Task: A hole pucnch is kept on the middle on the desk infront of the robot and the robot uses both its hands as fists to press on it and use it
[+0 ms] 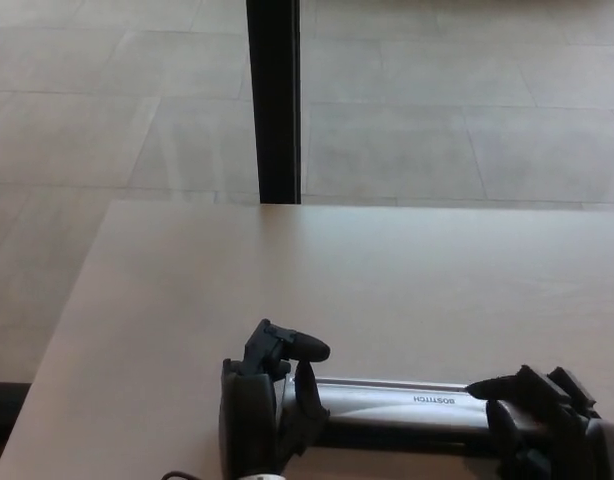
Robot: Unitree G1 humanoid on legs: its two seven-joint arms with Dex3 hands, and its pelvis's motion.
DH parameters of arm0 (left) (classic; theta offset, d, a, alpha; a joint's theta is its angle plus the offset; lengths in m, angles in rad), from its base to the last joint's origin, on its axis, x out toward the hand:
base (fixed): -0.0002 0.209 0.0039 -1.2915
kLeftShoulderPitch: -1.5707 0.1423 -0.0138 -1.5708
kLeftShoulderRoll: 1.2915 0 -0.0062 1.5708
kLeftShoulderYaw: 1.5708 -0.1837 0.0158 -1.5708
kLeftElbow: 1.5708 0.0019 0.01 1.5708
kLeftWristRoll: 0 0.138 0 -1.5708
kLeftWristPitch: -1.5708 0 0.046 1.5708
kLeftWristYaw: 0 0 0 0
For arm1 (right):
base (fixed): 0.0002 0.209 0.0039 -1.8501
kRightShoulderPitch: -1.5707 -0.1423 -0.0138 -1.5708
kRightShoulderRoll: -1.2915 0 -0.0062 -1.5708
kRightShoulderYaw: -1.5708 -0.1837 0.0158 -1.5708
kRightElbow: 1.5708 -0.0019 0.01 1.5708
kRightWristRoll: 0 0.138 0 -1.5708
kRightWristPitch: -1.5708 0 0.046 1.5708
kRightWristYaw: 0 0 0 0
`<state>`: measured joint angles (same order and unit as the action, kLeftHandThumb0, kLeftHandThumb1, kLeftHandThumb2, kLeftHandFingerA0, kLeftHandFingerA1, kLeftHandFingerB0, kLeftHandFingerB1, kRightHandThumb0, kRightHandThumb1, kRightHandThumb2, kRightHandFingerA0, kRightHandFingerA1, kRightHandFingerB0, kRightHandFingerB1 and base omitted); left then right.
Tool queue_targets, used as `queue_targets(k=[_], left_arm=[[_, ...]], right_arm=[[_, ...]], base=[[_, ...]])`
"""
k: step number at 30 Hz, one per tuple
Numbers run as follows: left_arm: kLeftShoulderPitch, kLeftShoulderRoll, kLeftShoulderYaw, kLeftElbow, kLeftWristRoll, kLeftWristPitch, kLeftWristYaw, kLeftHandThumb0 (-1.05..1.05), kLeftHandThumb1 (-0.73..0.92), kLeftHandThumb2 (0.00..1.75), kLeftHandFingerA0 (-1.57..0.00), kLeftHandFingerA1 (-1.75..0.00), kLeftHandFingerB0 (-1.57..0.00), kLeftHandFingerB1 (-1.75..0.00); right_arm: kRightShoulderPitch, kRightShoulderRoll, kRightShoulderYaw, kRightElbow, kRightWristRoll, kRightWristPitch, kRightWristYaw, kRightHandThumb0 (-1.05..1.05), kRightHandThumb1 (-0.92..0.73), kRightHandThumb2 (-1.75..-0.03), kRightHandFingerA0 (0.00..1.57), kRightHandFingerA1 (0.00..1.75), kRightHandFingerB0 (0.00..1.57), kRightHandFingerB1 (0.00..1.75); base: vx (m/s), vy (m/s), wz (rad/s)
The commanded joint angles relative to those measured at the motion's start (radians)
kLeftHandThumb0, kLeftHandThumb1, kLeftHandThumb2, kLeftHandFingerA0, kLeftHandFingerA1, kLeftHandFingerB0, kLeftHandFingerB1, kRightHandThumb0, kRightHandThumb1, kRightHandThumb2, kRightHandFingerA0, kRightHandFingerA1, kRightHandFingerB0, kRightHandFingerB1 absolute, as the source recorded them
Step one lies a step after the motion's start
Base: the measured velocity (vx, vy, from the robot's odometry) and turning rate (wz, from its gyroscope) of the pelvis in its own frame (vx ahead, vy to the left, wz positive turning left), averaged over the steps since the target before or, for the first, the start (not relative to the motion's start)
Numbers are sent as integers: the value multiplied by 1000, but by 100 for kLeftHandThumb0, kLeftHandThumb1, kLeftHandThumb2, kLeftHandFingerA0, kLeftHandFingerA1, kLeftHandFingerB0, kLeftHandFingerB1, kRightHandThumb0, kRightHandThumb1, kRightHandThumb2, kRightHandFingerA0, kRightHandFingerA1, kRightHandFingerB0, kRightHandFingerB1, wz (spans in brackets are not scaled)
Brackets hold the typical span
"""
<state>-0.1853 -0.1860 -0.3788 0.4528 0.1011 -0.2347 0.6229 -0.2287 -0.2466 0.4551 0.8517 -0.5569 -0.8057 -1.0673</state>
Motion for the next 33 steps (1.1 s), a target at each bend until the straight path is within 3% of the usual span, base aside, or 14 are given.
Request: queue_targets(k=[1, 2, 3, 5, 8, 14, 19, 21, 22, 23, 25, 31, 32, 33], left_arm=[[-31, -28, 91, -55, -9, 21, -18, -29, 78, 89, -88, -175, -57, -166], [-33, -26, 93, -59, -9, 23, -22, -29, 78, 89, -88, -175, -57, -166], [-40, -25, 123, -104, -77, 66, -74, -33, 78, 86, -89, -175, -59, -161], [-54, -18, 148, -137, -105, 91, -91, -31, 76, 85, -89, -175, -68, -151], [-61, -3, 169, -165, -121, 117, -119, -30, 76, 88, -91, -175, -69, -152], [-42, 14, 219, -244, -176, 168, -159, -30, 75, 86, -92, -175, -62, -167], [-19, 106, 272, -328, -235, 245, -258, -32, 82, 77, -83, -175, -62, -146], [-13, 157, 295, -357, -261, 268, -311, -33, 85, 74, -82, -175, -53, -162], [-12, 185, 316, -377, -280, 297, -330, -33, 87, 72, -82, -175, -52, -159], [-7, 208, 331, -394, -295, 305, -347, -33, 87, 71, -80, -175, -58, -150], [2, 276, 372, -415, -336, 315, -401, -34, 89, 68, -84, -175, -53, -167], [22, 440, 544, -446, -397, 397, -411, -34, 86, 64, -79, -175, -58, -149], [26, 460, 571, -438, -423, 388, -428, -30, 85, 67, -82, -175, -57, -158], [26, 477, 593, -427, -441, 380, -438, -28, 84, 68, -85, -175, -57, -157]], right_arm=[[63, -46, -92, -78, 111, 393, 387, -16, -60, -108, 120, 143, 89, 119], [63, -48, -99, -92, 117, 392, 394, -16, -60, -108, 120, 143, 89, 119], [57, -68, -148, -202, 203, 421, 461, -9, -67, -104, 87, 175, 71, 147], [51, -84, -197, -312, 298, 462, 523, -10, -61, -106, 87, 175, 67, 159], [59, -114, -246, -415, 375, 472, 570, -9, -61, -113, 87, 175, 74, 154], [109, -219, -333, -658, 516, 620, 712, -12, -65, -97, 88, 175, 67, 158], [188, -367, -488, -827, 785, 709, 836, -14, -55, -119, 95, 175, 77, 144], [209, -408, -561, -848, 858, 755, 866, -14, -48, -126, 100, 175, 83, 145], [220, -432, -612, -856, 920, 786, 891, -24, -47, -120, 131, 149, 98, 125], [229, -449, -649, -855, 955, 805, 907, -22, -48, -121, 132, 150, 97, 125], [257, -486, -747, -830, 999, 803, 934, -24, -43, -122, 137, 150, 98, 123], [262, -582, -1103, -533, 1151, 846, 1123, -47, -27, -115, 142, 146, 111, 120], [249, -593, -1150, -495, 1163, 879, 1121, -44, -28, -114, 139, 142, 114, 117], [232, -607, -1185, -451, 1163, 900, 1119, -46, -18, -128, 119, 164, 110, 124]], base=[[0, 0, 0], [0, 0, 0], [0, 0, 0], [0, 0, 0], [0, 0, 0], [0, 0, 0], [0, 0, 0], [0, 0, 0], [0, 0, 0], [0, 0, 0], [0, 0, 0], [0, 0, 0], [0, 0, 0], [0, 0, 0]])
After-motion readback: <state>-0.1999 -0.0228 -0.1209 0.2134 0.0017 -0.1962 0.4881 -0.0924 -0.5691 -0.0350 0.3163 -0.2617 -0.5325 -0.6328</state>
